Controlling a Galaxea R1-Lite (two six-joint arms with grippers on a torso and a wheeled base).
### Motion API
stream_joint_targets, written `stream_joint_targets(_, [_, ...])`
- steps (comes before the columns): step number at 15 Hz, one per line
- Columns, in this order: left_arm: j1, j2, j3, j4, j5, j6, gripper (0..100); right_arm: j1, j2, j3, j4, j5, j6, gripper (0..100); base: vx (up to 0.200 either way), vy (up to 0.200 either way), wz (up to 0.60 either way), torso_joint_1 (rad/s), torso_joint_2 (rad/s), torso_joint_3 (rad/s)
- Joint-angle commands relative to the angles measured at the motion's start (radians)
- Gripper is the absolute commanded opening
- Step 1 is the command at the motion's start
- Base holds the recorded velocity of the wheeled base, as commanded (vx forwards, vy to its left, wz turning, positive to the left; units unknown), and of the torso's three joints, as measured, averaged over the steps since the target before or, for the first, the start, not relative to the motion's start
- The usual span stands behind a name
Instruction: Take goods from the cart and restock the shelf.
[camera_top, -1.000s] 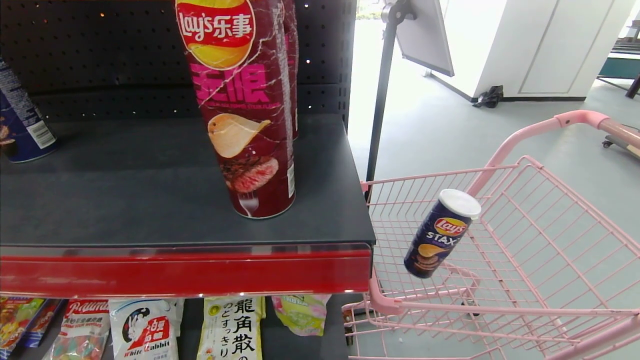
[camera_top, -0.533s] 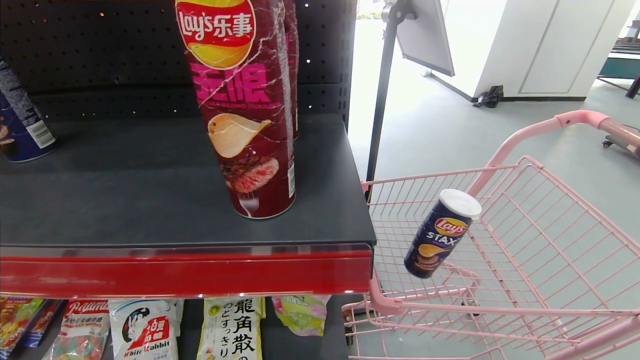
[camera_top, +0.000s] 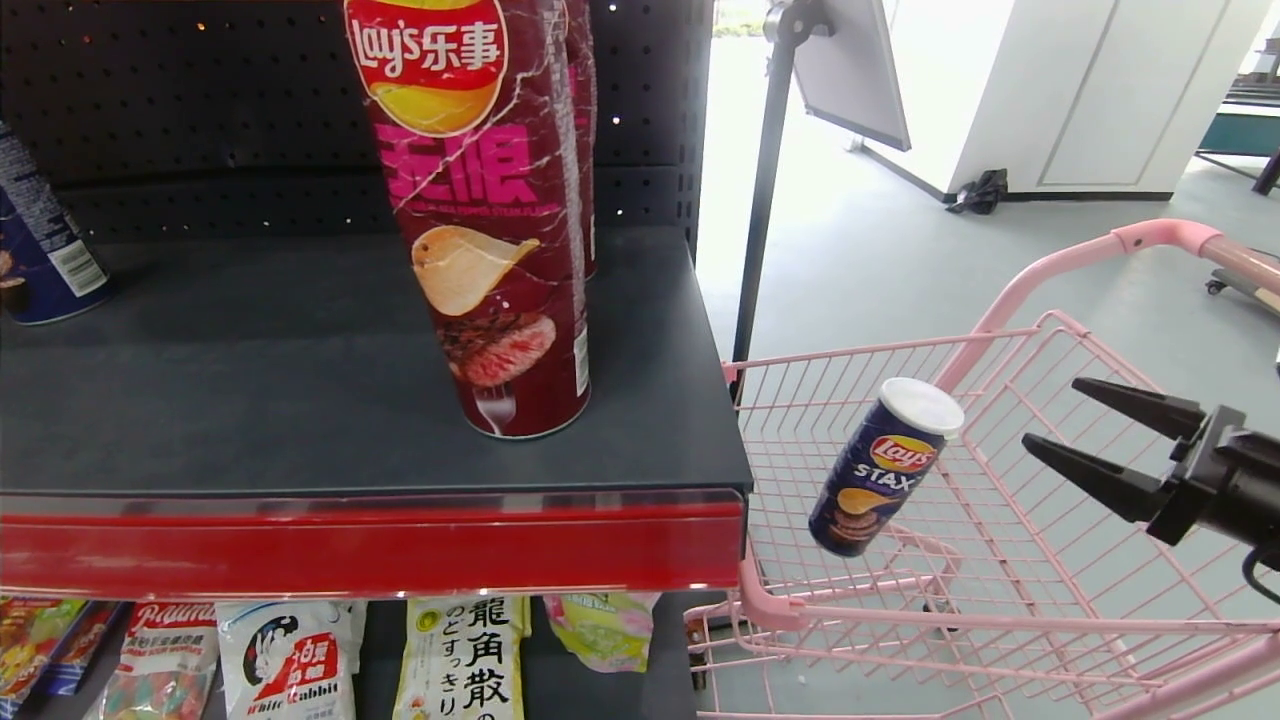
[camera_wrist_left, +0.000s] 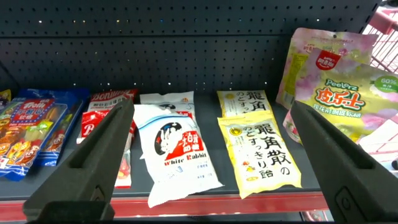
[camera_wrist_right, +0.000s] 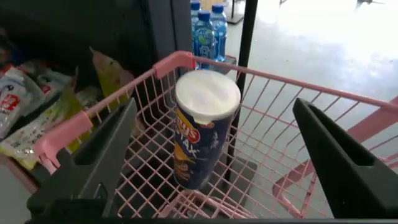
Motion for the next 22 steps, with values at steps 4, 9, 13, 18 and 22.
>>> stream_joint_targets(4, [0.0,-0.001,0.0,0.0,0.0,0.0,100,-0.026,0.264,-0.073,-0.026,0.078,-0.081,100,0.0,0.0,0.0,0.0,0.0,0.0])
stream_joint_targets(9, [0.0,0.001,0.0,0.0,0.0,0.0,100,0.054,0.324,-0.119,-0.017,0.078,-0.083,100,0.0,0.0,0.0,0.0,0.0,0.0])
stream_joint_targets(13, [0.0,0.001,0.0,0.0,0.0,0.0,100,0.1,0.381,-0.128,-0.017,0.076,-0.083,100,0.0,0.0,0.0,0.0,0.0,0.0])
stream_joint_targets(18, [0.0,0.001,0.0,0.0,0.0,0.0,100,0.135,0.494,-0.236,-0.017,0.107,-0.083,100,0.0,0.0,0.0,0.0,0.0,0.0])
stream_joint_targets(22, [0.0,-0.001,0.0,0.0,0.0,0.0,100,0.195,0.537,-0.292,-0.017,0.138,-0.083,100,0.0,0.0,0.0,0.0,0.0,0.0])
